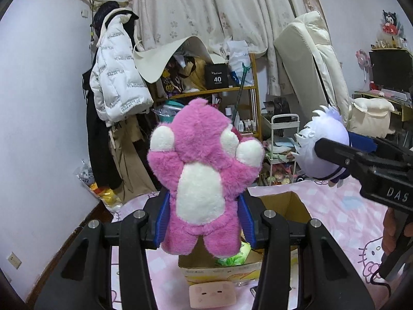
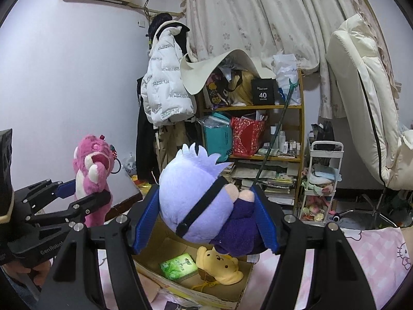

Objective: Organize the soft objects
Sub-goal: 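Lift the pink bear with the left tool while the right tool carries the doll over the box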

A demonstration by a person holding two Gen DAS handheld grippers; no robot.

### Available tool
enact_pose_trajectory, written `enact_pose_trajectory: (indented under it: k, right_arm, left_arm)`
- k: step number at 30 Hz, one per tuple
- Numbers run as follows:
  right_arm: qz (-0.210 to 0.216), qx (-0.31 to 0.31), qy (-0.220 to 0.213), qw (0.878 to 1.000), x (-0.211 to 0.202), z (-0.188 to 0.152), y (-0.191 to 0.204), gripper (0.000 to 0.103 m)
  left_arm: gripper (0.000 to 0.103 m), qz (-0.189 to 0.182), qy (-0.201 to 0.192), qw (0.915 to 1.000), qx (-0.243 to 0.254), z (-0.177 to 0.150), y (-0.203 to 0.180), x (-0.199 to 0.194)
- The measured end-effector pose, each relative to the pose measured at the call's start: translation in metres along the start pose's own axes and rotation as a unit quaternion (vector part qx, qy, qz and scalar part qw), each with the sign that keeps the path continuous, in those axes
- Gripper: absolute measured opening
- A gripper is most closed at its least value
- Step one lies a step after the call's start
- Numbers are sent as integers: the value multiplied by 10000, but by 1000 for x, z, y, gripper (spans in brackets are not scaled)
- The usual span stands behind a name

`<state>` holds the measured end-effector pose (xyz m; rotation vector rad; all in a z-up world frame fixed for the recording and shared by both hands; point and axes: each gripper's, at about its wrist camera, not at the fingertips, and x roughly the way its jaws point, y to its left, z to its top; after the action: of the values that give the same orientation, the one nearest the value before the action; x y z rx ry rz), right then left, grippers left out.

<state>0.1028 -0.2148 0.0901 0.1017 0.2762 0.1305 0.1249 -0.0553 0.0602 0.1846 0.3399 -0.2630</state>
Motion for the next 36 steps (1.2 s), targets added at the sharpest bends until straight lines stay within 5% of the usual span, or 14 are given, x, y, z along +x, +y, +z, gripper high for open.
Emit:
enact_pose_trajectory:
  k: [14,36]
  right_arm:
    - [85,150,477,9987,43,-38,-15,73]
    - [387,372,886,9946,73,-66,-23,74]
  left_arm:
    - [46,-74,623,9979,-159,-37,5,50]
    - [46,-498,1036,9930,-256,-60,-1,84]
